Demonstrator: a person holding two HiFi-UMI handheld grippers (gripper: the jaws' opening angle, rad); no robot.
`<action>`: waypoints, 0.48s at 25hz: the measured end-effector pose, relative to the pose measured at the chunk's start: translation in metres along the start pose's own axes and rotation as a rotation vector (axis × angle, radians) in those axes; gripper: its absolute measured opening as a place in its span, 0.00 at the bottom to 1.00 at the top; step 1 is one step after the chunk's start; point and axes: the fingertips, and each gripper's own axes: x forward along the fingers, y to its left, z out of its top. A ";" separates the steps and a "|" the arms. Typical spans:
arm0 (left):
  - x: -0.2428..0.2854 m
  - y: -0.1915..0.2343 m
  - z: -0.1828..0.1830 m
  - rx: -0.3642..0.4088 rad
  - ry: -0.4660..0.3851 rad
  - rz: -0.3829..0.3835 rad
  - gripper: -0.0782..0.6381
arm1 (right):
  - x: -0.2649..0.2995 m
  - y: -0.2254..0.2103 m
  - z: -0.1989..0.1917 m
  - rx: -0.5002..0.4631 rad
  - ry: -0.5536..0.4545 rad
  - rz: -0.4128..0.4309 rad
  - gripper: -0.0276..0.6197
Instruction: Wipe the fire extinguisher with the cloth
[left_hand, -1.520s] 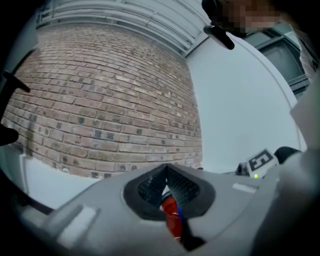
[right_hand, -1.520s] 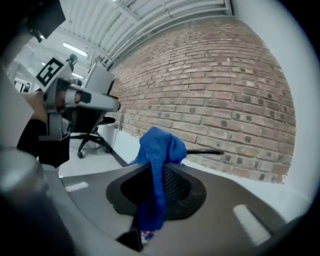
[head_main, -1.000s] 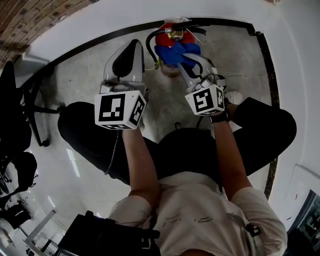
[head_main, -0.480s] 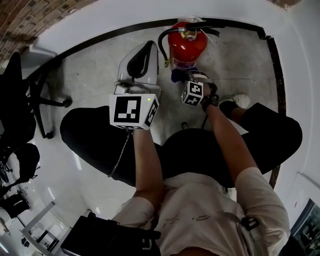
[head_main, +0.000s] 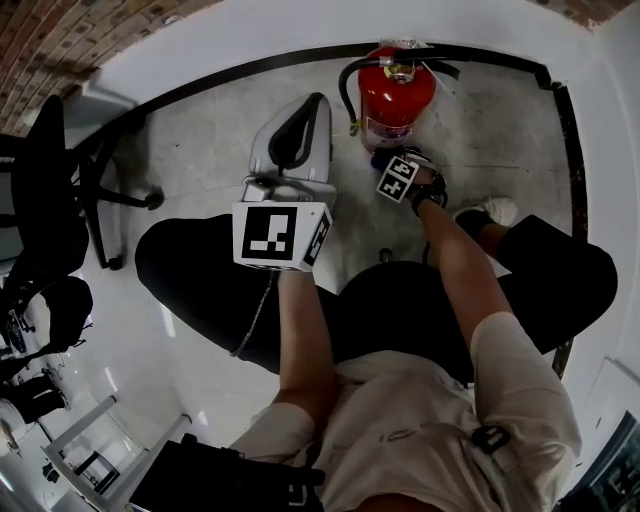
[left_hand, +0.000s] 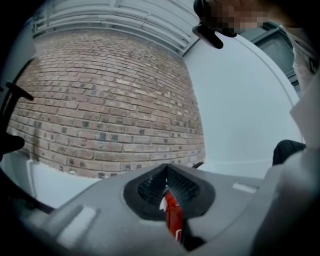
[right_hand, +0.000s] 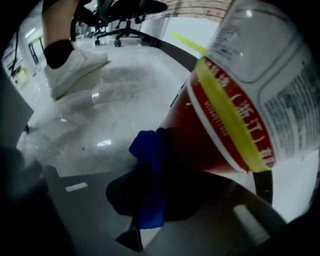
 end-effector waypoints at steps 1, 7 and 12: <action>0.000 0.003 0.003 -0.002 -0.008 0.005 0.11 | -0.008 -0.001 0.008 0.064 -0.036 0.035 0.13; 0.013 -0.003 0.019 -0.010 -0.028 -0.002 0.11 | -0.139 -0.018 0.069 0.693 -0.537 0.182 0.13; 0.018 -0.005 0.024 -0.005 -0.014 0.015 0.11 | -0.306 -0.069 0.093 0.968 -0.982 -0.028 0.14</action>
